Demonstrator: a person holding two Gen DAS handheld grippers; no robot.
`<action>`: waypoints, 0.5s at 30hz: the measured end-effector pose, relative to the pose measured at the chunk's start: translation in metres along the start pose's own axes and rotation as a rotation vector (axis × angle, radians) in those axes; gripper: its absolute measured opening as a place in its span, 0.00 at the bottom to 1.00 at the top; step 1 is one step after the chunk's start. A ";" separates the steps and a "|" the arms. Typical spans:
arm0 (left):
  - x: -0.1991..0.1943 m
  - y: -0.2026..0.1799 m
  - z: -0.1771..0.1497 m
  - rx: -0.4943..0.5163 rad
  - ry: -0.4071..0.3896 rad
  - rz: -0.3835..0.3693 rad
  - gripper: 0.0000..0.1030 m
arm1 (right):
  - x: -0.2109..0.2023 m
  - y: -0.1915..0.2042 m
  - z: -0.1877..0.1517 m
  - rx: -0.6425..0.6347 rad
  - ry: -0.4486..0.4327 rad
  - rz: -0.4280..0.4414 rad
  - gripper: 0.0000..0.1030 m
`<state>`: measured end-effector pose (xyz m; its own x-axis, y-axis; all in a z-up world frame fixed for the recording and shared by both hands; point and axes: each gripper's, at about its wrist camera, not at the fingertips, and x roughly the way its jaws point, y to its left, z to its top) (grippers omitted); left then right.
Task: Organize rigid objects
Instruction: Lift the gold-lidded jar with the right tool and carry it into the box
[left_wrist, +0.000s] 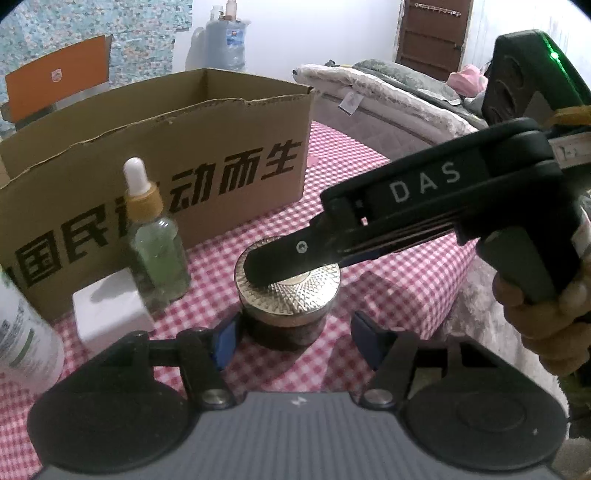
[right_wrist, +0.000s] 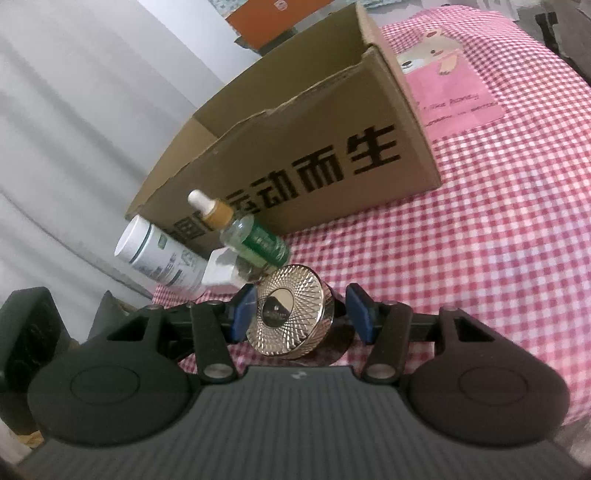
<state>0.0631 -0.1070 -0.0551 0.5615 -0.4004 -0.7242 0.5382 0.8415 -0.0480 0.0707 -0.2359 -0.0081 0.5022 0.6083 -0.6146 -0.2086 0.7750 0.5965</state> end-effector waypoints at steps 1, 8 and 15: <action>-0.002 0.000 -0.001 -0.003 0.002 0.006 0.63 | 0.001 0.001 -0.001 -0.004 0.001 0.005 0.53; -0.005 0.001 0.001 0.005 -0.015 0.038 0.63 | -0.001 0.003 -0.002 0.006 -0.008 0.017 0.52; 0.010 0.001 0.008 0.021 0.005 0.038 0.63 | -0.009 -0.006 -0.005 0.061 -0.007 0.022 0.52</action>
<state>0.0739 -0.1133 -0.0569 0.5786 -0.3659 -0.7289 0.5295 0.8483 -0.0055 0.0633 -0.2448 -0.0089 0.5042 0.6239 -0.5971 -0.1685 0.7493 0.6405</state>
